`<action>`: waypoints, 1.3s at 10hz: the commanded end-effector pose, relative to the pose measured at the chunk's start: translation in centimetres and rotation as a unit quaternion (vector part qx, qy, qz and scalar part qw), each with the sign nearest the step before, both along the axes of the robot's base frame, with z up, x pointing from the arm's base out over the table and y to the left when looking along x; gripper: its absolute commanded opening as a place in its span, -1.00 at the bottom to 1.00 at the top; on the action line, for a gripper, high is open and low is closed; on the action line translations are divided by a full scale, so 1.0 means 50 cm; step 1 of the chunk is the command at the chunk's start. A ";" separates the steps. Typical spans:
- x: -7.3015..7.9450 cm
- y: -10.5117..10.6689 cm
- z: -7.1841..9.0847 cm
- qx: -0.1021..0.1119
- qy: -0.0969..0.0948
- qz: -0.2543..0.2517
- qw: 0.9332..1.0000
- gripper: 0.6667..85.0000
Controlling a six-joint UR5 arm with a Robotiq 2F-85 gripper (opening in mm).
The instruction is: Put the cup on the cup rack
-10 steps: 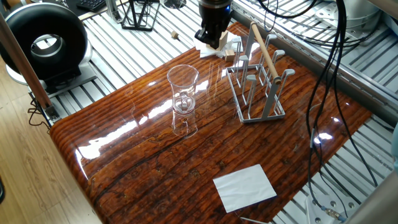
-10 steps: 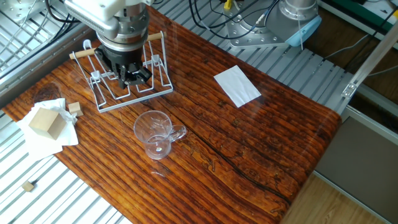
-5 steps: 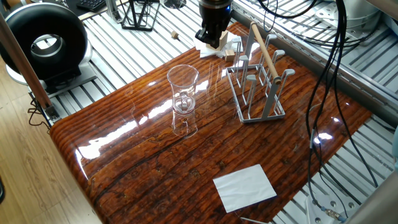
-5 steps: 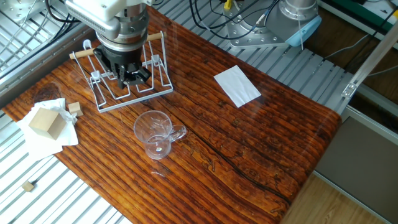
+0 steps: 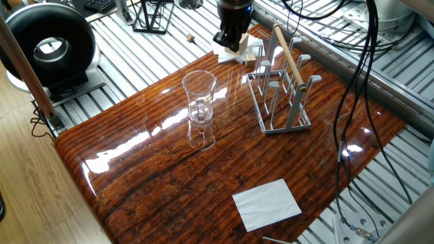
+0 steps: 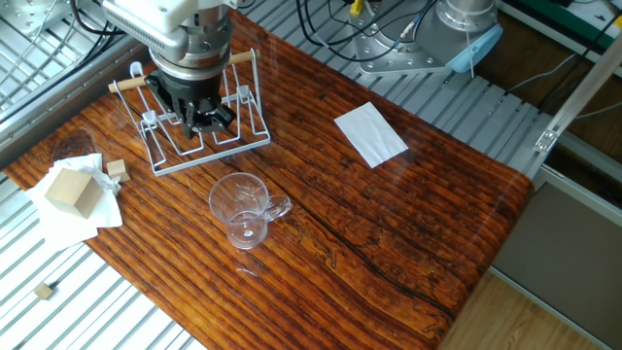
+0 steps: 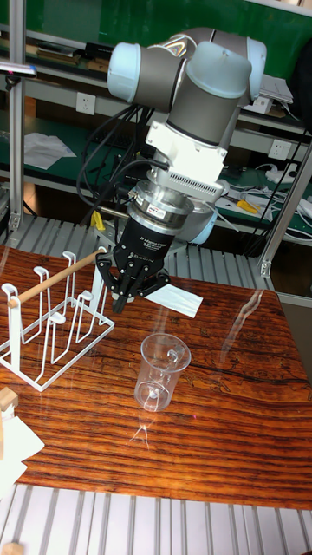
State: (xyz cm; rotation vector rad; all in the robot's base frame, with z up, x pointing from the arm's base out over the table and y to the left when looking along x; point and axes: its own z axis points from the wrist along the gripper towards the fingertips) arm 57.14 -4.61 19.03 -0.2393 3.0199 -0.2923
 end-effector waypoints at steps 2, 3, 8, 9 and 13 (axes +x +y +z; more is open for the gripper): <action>0.001 0.005 0.001 0.006 -0.001 -0.001 1.000 -0.98; 0.001 0.005 0.001 0.006 -0.001 -0.001 1.000 -0.98; -0.001 0.006 0.002 0.007 0.000 0.000 1.000 -0.98; -0.001 0.006 0.002 0.007 0.000 0.000 1.000 -0.98; -0.002 0.003 0.003 0.005 0.001 0.002 1.000 -0.98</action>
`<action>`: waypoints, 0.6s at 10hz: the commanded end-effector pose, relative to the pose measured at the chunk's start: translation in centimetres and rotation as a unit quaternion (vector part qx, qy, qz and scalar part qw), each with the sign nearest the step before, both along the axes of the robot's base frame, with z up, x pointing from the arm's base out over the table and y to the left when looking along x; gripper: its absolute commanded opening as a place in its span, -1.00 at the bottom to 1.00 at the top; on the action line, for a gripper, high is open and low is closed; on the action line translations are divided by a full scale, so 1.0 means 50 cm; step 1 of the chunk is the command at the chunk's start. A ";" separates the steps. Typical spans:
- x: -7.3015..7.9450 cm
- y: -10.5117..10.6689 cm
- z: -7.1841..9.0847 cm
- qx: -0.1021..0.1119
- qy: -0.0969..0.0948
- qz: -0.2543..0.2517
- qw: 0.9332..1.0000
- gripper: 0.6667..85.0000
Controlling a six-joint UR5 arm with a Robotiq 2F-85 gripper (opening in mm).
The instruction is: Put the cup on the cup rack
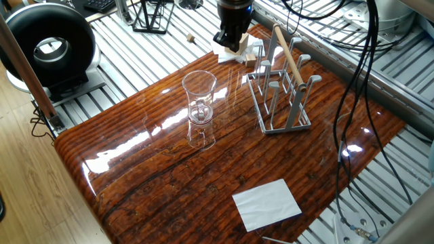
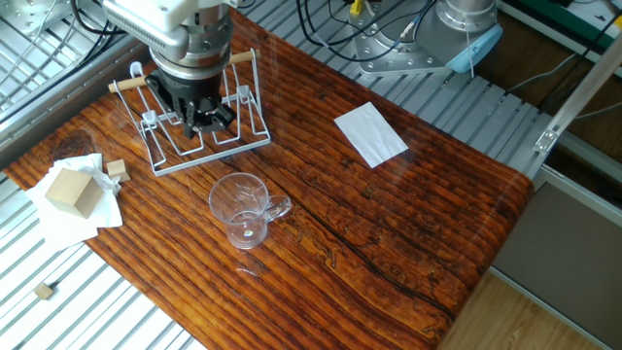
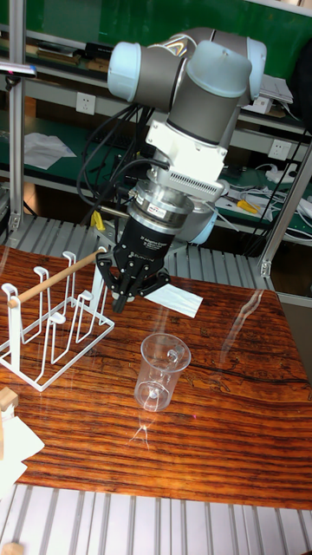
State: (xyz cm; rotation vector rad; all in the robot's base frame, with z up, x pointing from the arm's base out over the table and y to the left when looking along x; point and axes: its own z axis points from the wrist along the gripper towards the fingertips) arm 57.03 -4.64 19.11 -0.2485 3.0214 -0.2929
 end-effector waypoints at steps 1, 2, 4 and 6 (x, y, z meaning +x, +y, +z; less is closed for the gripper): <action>0.000 0.004 0.001 0.006 -0.001 -0.001 1.000 -0.98; -0.001 0.009 0.000 0.011 0.000 -0.004 1.000 -0.98; -0.006 0.023 -0.002 0.026 0.003 -0.011 1.000 -0.98; -0.015 0.044 -0.005 0.047 0.010 -0.022 0.999 -0.98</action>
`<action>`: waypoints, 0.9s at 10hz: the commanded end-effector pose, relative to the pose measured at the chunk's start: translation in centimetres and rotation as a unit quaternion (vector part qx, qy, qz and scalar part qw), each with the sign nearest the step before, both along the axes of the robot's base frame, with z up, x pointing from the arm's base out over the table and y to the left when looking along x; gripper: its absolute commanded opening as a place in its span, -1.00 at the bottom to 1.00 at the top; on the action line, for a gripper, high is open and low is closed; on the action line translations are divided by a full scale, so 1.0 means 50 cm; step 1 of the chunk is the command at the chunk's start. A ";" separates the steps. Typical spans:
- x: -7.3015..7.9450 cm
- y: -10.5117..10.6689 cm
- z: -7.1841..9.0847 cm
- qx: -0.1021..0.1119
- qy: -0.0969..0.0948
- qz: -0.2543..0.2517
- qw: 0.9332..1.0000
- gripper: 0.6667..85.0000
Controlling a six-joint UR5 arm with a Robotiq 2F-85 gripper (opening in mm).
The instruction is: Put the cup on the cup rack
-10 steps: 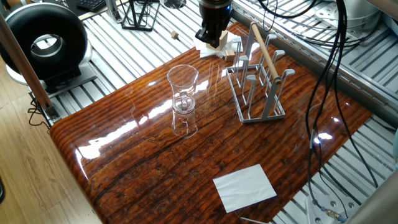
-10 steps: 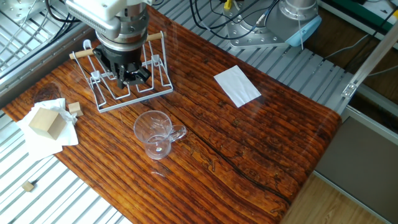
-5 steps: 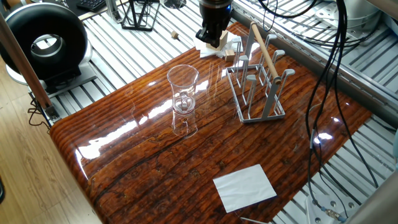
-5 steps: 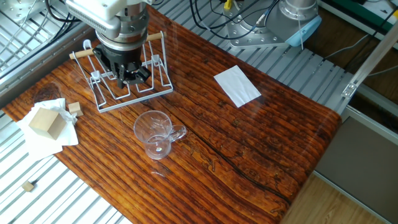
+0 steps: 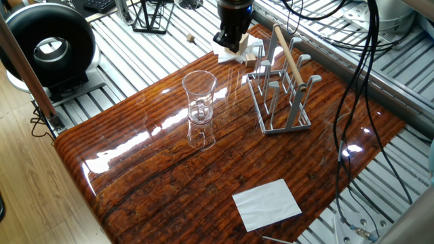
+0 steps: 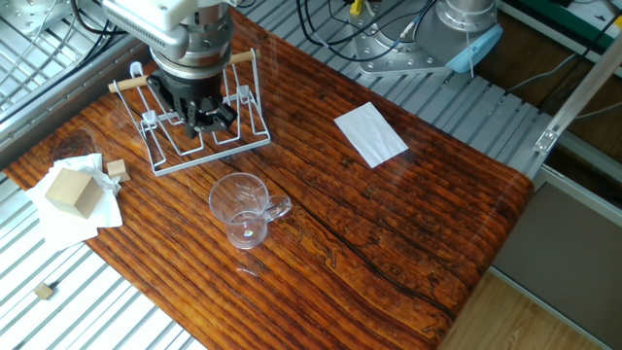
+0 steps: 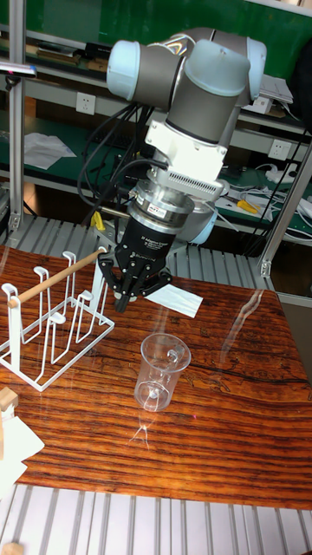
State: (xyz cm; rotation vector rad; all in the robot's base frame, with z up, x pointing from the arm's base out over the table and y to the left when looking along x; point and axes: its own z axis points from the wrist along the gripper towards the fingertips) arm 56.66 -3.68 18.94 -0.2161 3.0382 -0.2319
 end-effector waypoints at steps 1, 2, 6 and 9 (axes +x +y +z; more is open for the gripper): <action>-0.015 0.034 -0.003 0.036 0.012 -0.015 0.999 -0.98; -0.021 0.040 -0.004 0.042 0.017 -0.017 0.999 -0.98; -0.039 0.069 -0.008 0.070 0.034 -0.020 0.997 -0.98; -0.035 0.141 0.016 0.073 0.031 -0.045 0.996 -0.98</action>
